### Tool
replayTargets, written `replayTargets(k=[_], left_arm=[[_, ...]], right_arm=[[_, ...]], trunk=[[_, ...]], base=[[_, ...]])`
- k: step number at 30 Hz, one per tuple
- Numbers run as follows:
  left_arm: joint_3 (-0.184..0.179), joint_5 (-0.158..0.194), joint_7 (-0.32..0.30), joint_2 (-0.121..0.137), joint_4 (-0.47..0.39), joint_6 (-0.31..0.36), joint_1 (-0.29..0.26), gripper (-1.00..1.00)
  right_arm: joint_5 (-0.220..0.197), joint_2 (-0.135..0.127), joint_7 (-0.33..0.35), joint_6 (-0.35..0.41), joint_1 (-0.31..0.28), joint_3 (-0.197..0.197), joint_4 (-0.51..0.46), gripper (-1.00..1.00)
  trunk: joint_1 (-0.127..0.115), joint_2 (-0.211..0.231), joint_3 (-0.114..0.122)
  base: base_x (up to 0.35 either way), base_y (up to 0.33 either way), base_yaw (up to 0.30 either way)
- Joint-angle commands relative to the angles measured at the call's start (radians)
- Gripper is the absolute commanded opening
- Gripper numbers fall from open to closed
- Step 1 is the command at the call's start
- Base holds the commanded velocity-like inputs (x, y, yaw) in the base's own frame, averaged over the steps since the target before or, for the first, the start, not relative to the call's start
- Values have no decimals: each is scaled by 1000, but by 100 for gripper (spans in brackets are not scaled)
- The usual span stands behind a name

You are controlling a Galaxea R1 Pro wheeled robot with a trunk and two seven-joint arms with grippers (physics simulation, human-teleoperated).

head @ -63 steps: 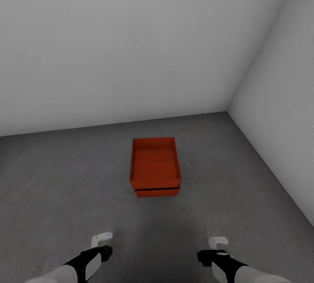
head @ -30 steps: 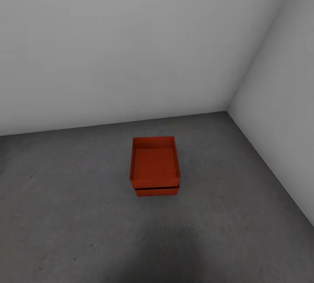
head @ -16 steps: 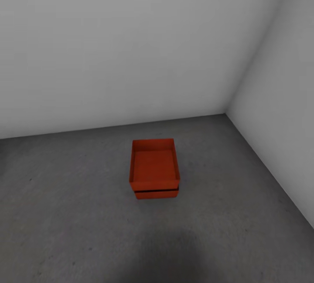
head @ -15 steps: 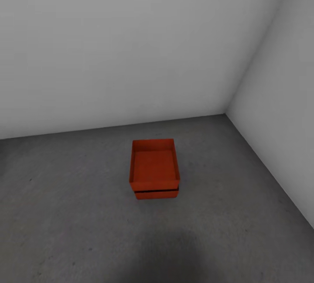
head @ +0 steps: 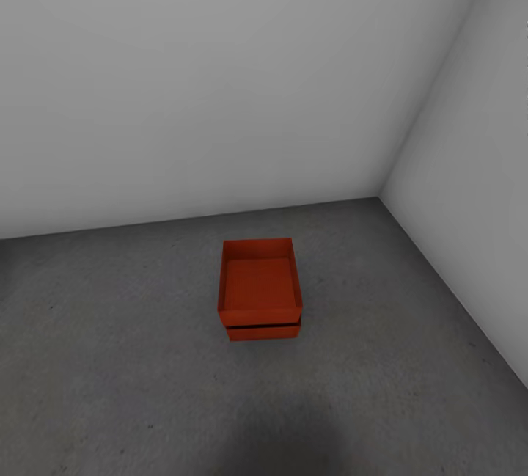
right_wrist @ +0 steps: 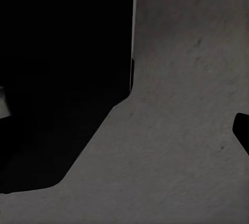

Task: Move the two storage containers from the living room to the garage. In the garage, place one container on the floor and stack the other container on top of it (either order is fine).

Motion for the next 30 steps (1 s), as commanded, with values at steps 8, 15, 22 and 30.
replayTargets(k=[8, 15, 22, 30], left_arm=[[-2, 6, 3, 0, 0, 4, 0, 100], [-2, 6, 2, 0, 0, 4, 0, 100], [-2, 6, 2, 0, 0, 4, 0, 100], [-2, 6, 3, 0, 0, 4, 0, 100]], right_arm=[[-10, 3, -11, -7, -1, 8, 4, 100], [-14, -4, -15, 6, 6, 7, 4, 100], [-15, -2, -16, 9, 15, 7, 4, 100], [-8, 1, -16, -6, 54, 8, 3, 100]], trunk=[[1, -1, 12], [1, -1, 18], [1, -1, 21], [1, -1, 33]], base=[[0, 0, 0], [0, 0, 0], [0, 0, 0], [0, 0, 0]])
